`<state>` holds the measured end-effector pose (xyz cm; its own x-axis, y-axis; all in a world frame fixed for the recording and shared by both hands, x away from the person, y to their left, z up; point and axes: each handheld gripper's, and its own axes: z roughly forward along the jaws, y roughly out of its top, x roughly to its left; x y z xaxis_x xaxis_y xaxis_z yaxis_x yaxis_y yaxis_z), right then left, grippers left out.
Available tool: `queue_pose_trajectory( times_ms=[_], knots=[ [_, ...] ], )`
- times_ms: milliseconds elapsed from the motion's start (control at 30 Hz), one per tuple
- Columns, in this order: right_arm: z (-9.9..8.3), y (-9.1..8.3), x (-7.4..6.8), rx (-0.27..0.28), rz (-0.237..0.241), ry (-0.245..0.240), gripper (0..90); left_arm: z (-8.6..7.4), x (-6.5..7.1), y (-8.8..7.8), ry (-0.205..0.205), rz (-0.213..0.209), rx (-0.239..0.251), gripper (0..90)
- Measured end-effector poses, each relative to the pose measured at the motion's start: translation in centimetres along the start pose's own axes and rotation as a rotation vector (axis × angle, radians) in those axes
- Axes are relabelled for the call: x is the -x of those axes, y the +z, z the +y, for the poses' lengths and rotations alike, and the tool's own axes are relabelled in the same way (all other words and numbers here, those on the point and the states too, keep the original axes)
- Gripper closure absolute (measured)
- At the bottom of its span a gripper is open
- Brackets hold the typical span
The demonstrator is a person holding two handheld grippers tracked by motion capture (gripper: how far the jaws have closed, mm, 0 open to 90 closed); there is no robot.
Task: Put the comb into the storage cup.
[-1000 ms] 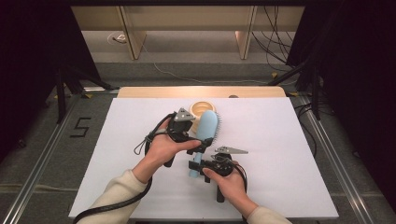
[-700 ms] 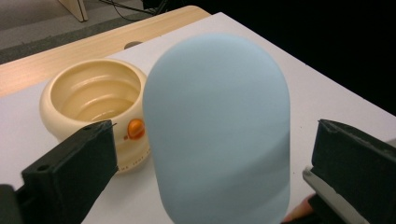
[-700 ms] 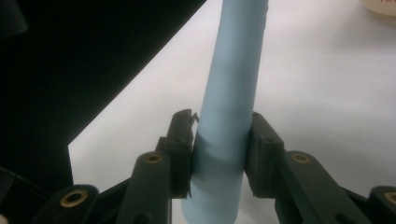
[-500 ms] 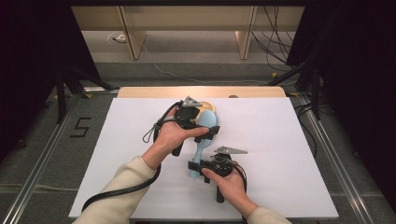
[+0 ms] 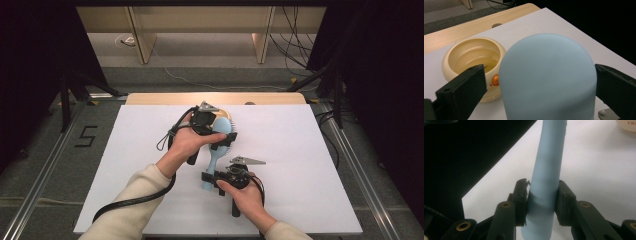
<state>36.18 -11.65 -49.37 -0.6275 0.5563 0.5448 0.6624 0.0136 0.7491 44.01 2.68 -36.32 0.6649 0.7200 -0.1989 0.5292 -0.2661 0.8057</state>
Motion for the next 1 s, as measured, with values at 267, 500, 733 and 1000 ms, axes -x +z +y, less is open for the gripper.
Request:
queue_pose_trajectory(
  times_ms=[267,500,733,1000],
  knots=[
    [0.0,0.0,-0.1,0.001,0.001,-0.001,66.9,0.0,0.0,0.4,-0.009,-0.003,-0.006,0.0],
    [0.1,-0.1,-0.1,0.006,0.001,-0.002,66.9,-0.1,-0.1,0.7,-0.013,-0.007,-0.01,0.0],
    [0.1,-0.1,-0.1,0.004,0.004,-0.003,66.9,-0.4,-0.1,1.1,-0.016,-0.018,-0.019,2.9],
    [0.1,-0.1,0.0,0.005,0.0,-0.002,66.9,-0.7,-0.3,1.0,-0.054,-0.023,-0.009,17.4]
  ],
)
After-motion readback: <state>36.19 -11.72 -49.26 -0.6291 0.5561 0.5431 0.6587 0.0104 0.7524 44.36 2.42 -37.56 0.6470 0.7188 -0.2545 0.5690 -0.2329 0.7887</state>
